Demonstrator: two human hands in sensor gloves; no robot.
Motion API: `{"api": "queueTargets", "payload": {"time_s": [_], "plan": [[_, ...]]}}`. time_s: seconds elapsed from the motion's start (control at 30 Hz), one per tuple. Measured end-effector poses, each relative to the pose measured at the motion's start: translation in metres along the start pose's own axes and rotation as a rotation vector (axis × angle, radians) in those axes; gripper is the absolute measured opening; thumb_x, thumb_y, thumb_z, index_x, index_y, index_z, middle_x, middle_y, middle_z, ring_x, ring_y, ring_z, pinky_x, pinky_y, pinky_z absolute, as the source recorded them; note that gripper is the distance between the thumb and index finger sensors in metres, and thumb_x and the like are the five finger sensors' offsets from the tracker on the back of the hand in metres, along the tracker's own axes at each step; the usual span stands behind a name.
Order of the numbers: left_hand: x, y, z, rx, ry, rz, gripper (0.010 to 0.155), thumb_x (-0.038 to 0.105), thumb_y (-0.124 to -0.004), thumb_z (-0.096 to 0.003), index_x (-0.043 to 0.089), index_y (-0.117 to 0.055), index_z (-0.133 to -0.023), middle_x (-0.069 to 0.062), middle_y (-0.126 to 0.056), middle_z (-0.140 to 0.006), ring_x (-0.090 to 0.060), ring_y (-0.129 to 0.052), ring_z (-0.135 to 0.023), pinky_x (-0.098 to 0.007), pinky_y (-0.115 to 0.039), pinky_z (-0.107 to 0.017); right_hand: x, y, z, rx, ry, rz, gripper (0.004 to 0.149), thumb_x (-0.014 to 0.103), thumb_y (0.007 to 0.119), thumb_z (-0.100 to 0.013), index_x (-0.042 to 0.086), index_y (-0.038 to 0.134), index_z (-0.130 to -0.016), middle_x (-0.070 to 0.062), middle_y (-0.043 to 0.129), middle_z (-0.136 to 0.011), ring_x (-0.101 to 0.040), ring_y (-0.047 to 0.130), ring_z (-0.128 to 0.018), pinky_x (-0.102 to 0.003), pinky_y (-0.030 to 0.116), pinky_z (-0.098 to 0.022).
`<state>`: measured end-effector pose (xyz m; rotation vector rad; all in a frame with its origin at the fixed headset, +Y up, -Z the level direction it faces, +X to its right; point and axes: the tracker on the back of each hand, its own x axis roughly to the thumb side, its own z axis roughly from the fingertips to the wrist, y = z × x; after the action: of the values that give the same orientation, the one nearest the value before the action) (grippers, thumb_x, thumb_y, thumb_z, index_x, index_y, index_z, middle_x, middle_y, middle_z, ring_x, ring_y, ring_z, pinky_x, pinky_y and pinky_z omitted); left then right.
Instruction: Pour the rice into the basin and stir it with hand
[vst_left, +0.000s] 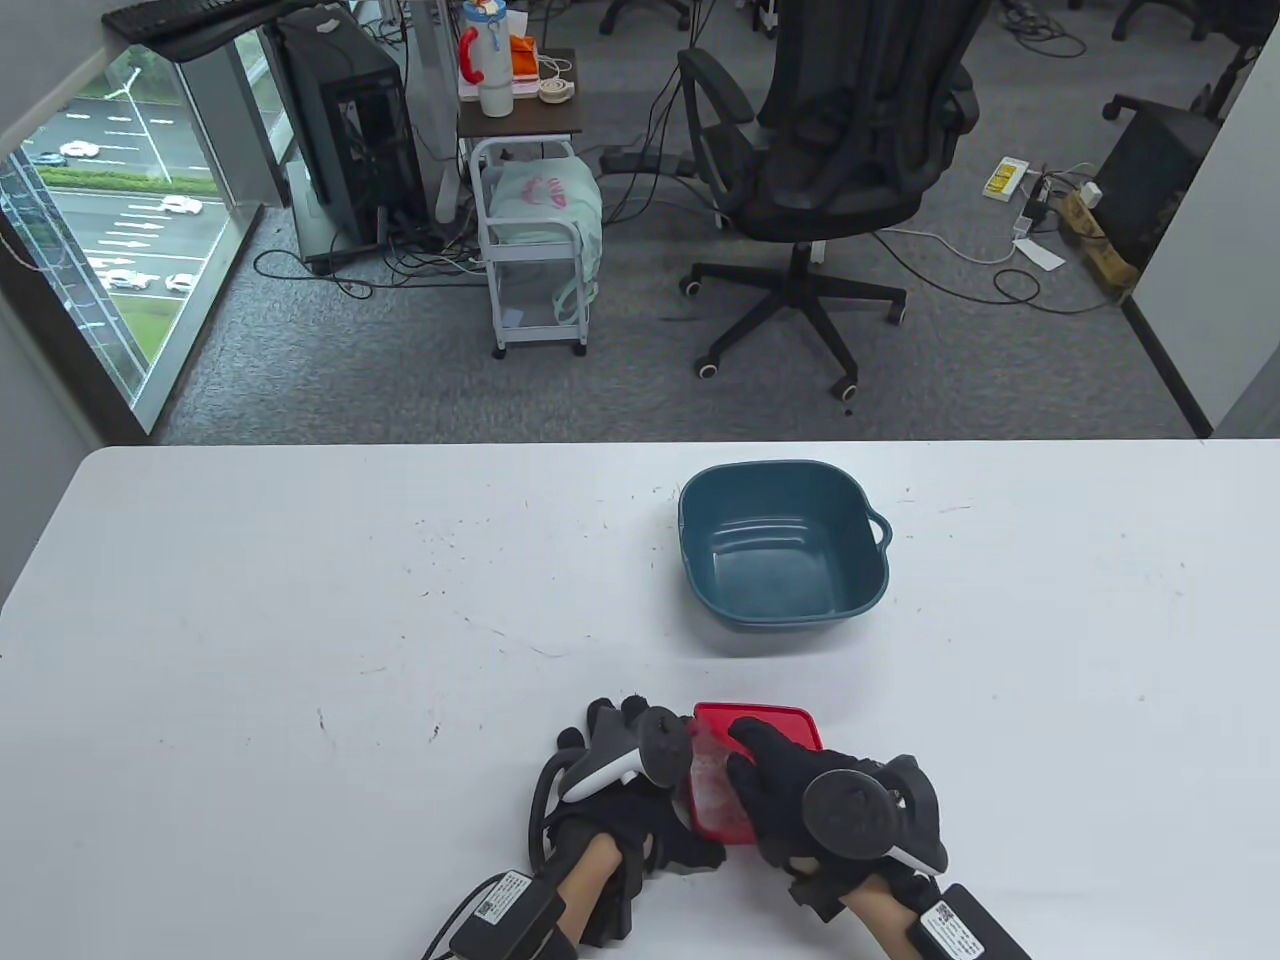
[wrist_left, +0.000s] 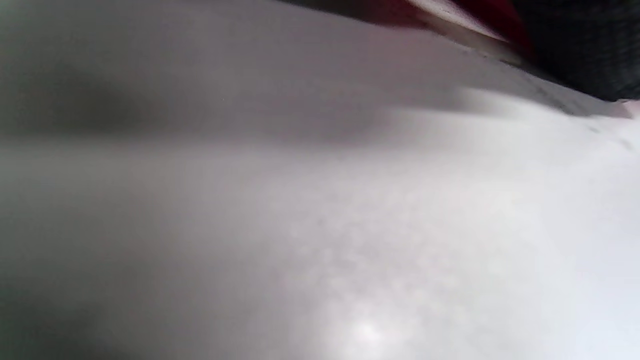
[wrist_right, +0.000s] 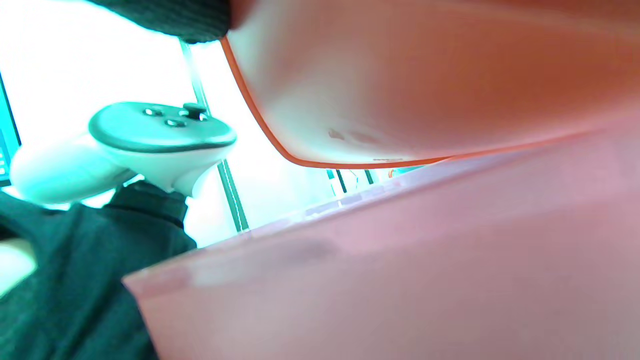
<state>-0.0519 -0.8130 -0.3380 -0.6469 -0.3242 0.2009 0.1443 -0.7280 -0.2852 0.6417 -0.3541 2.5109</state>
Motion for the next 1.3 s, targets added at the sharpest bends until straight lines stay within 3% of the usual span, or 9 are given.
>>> {"api": "queueTargets", "payload": {"time_s": [0.23, 0.37, 0.57, 0.73, 0.83, 0.97, 1.0, 1.17, 1.3], "plan": [[0.0, 0.001, 0.0, -0.011, -0.003, 0.002, 0.131, 0.078, -0.084, -0.0204, 0.033, -0.003, -0.112, -0.025, 0.015, -0.11, -0.063, 0.012, -0.095, -0.082, -0.005, -0.058, -0.015, -0.021, 0.01, -0.131, 0.072, -0.175, 0.054, 0.042, 0.08, -0.037, 0.003, 0.083, -0.075, -0.023, 0.099, -0.068, -0.044, 0.106, -0.054, -0.051, 0.094, -0.025], [-0.001, 0.0, 0.001, -0.007, -0.008, 0.001, 0.13, 0.079, -0.083, -0.0205, 0.032, -0.003, -0.112, -0.025, 0.015, -0.11, -0.062, 0.012, -0.094, -0.082, -0.005, -0.058, -0.036, -0.041, 0.015, -0.255, 0.214, -0.349, 0.05, 0.03, 0.085, -0.034, 0.003, 0.083, -0.077, -0.024, 0.098, -0.07, -0.046, 0.107, -0.055, -0.055, 0.092, -0.031], [-0.002, 0.0, 0.001, 0.0, -0.015, 0.004, 0.13, 0.079, -0.083, -0.021, 0.032, -0.003, -0.112, -0.024, 0.014, -0.11, -0.062, 0.012, -0.095, -0.082, -0.004, -0.058, -0.104, -0.074, 0.032, -0.469, 0.54, -0.535, 0.049, 0.025, 0.088, -0.032, 0.007, 0.084, -0.077, -0.021, 0.097, -0.071, -0.043, 0.106, -0.052, -0.053, 0.09, -0.033], [-0.002, 0.0, 0.001, -0.004, -0.016, -0.001, 0.13, 0.079, -0.083, -0.0213, 0.032, -0.003, -0.112, -0.024, 0.015, -0.11, -0.062, 0.012, -0.095, -0.082, -0.004, -0.058, -0.165, -0.072, 0.058, -0.52, 0.838, -0.671, 0.048, 0.024, 0.089, -0.031, 0.007, 0.086, -0.075, -0.022, 0.098, -0.07, -0.044, 0.107, -0.051, -0.053, 0.09, -0.032], [-0.002, 0.0, 0.002, -0.006, -0.016, -0.001, 0.13, 0.079, -0.083, -0.0217, 0.031, -0.003, -0.112, -0.024, 0.015, -0.11, -0.062, 0.012, -0.095, -0.082, -0.004, -0.058, -0.186, -0.07, 0.067, -0.57, 0.923, -0.786, 0.048, 0.024, 0.09, -0.031, 0.007, 0.085, -0.076, -0.022, 0.098, -0.071, -0.043, 0.107, -0.051, -0.051, 0.092, -0.033], [-0.002, 0.0, 0.002, -0.006, -0.021, -0.005, 0.129, 0.079, -0.082, -0.0219, 0.031, -0.003, -0.112, -0.024, 0.015, -0.11, -0.062, 0.012, -0.095, -0.082, -0.005, -0.058, -0.205, -0.074, 0.075, -0.615, 0.985, -0.752, 0.049, 0.025, 0.09, -0.031, 0.008, 0.085, -0.077, -0.021, 0.097, -0.072, -0.043, 0.108, -0.052, -0.049, 0.094, -0.034], [-0.002, 0.0, 0.002, -0.006, -0.021, -0.005, 0.129, 0.079, -0.082, -0.0221, 0.031, -0.003, -0.112, -0.024, 0.015, -0.11, -0.062, 0.012, -0.095, -0.082, -0.005, -0.058, -0.208, -0.078, 0.076, -0.597, 1.017, -0.675, 0.05, 0.025, 0.091, -0.031, 0.007, 0.084, -0.077, -0.022, 0.097, -0.072, -0.044, 0.107, -0.052, -0.05, 0.093, -0.034], [-0.003, 0.0, 0.002, -0.006, -0.022, -0.006, 0.129, 0.079, -0.082, -0.0221, 0.031, -0.003, -0.112, -0.024, 0.015, -0.11, -0.062, 0.012, -0.095, -0.082, -0.005, -0.058, -0.21, -0.094, 0.073, -0.333, 1.18, -0.067, 0.064, 0.037, 0.091, -0.028, 0.004, 0.078, -0.081, -0.026, 0.081, -0.084, -0.05, 0.092, -0.063, -0.057, 0.082, -0.043], [-0.003, -0.001, 0.002, -0.004, -0.026, -0.009, 0.129, 0.079, -0.082, -0.0225, 0.031, -0.003, -0.112, -0.024, 0.014, -0.11, -0.063, 0.012, -0.095, -0.082, -0.005, -0.058, -0.217, -0.095, 0.072, -0.15, 1.305, 0.069, 0.065, 0.042, 0.089, -0.028, 0.002, 0.08, -0.078, -0.029, 0.07, -0.088, -0.051, 0.081, -0.066, -0.06, 0.074, -0.046]]}}
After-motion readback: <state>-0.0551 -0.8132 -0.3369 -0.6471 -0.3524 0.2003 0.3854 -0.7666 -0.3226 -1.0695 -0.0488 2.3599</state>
